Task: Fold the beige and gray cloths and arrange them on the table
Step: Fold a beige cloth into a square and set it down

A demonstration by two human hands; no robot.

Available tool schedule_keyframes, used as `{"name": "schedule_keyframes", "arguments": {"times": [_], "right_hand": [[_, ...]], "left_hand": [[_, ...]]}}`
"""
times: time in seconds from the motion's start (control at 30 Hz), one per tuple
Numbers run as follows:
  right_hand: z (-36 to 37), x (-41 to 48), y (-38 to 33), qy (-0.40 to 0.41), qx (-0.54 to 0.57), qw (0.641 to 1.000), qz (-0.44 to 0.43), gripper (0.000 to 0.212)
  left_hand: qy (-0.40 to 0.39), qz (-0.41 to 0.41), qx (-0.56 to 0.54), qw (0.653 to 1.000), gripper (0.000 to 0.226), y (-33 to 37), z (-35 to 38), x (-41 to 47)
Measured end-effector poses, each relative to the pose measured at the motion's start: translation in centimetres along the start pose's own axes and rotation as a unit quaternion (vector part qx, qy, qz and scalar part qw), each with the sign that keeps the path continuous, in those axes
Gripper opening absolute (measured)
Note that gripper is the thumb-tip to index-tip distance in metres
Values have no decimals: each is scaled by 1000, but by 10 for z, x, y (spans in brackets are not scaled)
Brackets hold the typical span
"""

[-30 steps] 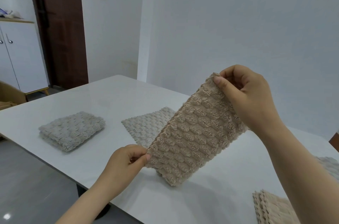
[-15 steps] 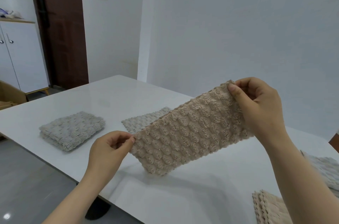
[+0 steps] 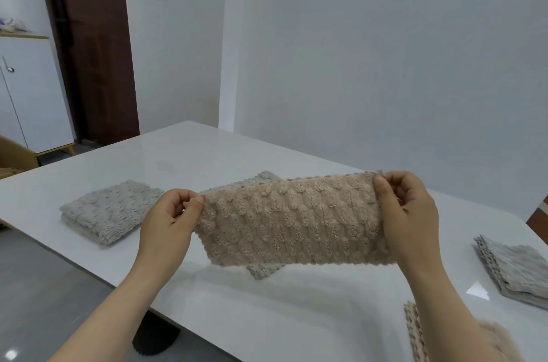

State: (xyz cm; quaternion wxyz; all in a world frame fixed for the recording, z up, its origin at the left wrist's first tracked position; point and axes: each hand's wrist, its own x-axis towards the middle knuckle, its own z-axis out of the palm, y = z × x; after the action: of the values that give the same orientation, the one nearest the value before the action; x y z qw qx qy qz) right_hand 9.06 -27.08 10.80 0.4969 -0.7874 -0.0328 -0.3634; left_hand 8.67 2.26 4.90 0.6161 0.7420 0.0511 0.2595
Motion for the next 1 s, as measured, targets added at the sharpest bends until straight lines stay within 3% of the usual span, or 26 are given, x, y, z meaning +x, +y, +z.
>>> {"name": "schedule_keyframes", "arguments": {"times": [0.27, 0.53, 0.57, 0.63, 0.7, 0.77, 1.0], "right_hand": [[2, -16, 19, 5, -58, 998, 1, 12], [2, -28, 16, 15, -69, 997, -14, 12], [1, -29, 15, 20, -66, 998, -12, 11], [0, -30, 15, 29, -57, 998, -6, 11], [0, -31, 13, 38, -53, 998, -9, 10], [2, -32, 10, 49, -49, 997, -13, 8], [7, -36, 2, 67, -16, 997, -34, 10]], "left_hand": [[22, 0, -13, 1000, 13, 5, 0, -2], [14, -135, -207, 969, 15, 8, 4, -6], [16, -118, -198, 973, 14, 8, 3, -6], [44, -19, -71, 996, 13, 9, 2, -7], [88, 87, 64, 990, 13, 14, 3, -11], [98, 152, 111, 977, 10, 17, 5, -14], [66, 210, 216, 951, 10, 15, 12, -15]]}}
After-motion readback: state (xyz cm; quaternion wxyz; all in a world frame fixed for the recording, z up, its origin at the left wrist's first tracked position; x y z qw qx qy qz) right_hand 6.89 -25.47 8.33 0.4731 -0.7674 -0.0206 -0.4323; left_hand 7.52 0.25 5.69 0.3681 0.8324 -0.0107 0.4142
